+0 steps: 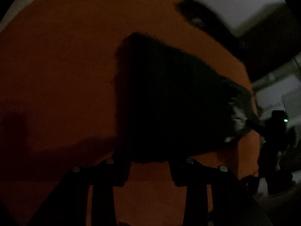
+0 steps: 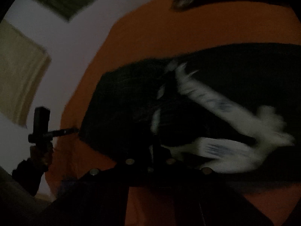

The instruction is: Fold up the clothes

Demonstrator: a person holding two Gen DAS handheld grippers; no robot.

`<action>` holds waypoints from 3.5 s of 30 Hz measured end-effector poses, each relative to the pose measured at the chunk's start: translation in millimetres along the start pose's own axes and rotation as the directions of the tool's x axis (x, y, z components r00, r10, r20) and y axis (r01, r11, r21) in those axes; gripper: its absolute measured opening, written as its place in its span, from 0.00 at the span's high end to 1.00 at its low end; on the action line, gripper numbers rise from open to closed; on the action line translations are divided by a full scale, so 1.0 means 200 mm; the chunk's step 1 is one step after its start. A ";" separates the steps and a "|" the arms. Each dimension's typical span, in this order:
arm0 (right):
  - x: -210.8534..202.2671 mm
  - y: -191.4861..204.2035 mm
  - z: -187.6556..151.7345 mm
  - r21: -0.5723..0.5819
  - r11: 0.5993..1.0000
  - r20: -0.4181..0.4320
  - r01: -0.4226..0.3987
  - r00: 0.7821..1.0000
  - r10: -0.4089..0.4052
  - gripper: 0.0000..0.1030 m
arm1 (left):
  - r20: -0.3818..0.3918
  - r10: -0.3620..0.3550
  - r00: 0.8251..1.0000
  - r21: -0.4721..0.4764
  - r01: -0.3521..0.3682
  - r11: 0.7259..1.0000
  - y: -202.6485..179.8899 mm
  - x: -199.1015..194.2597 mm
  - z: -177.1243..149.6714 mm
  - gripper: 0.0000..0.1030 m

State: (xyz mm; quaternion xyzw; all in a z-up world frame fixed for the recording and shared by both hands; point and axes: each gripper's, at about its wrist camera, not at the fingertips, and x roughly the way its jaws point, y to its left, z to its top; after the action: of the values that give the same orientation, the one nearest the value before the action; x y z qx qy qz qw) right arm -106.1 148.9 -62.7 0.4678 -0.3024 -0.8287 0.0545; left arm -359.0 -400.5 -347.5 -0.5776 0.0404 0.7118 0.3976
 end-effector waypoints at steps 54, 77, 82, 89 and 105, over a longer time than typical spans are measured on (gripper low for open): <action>0.53 1.40 -0.10 -0.553 0.493 0.571 0.671 0.737 -0.362 0.89 | 0.287 -0.046 0.957 -0.144 0.091 0.985 0.27 -0.37 -0.02 0.60; 1.39 1.67 -0.62 -0.673 0.307 0.513 0.672 0.724 -0.461 0.87 | 0.143 -0.107 0.984 -0.178 0.132 0.975 0.46 -0.09 0.05 0.59; 1.18 1.69 -0.73 -0.782 0.270 0.441 0.562 0.804 -0.398 0.60 | 0.058 -0.183 0.981 -0.147 0.190 0.971 0.34 0.04 0.23 0.56; 0.69 1.56 -1.00 -0.851 0.251 0.408 0.461 0.882 -0.237 0.29 | -0.024 -0.155 0.988 -0.105 0.152 0.983 0.15 0.34 0.51 0.45; 0.62 1.27 -0.99 -0.772 0.457 0.329 0.441 0.893 -0.307 0.55 | 0.082 -0.069 0.994 -0.042 0.072 0.996 0.12 0.42 0.46 0.84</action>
State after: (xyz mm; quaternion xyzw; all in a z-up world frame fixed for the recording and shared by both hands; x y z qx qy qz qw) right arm -64.3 -191.7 -89.0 0.3798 0.2334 -0.8929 0.0636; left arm -447.7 -324.7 -398.6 -0.5585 -0.0122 0.7207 0.4105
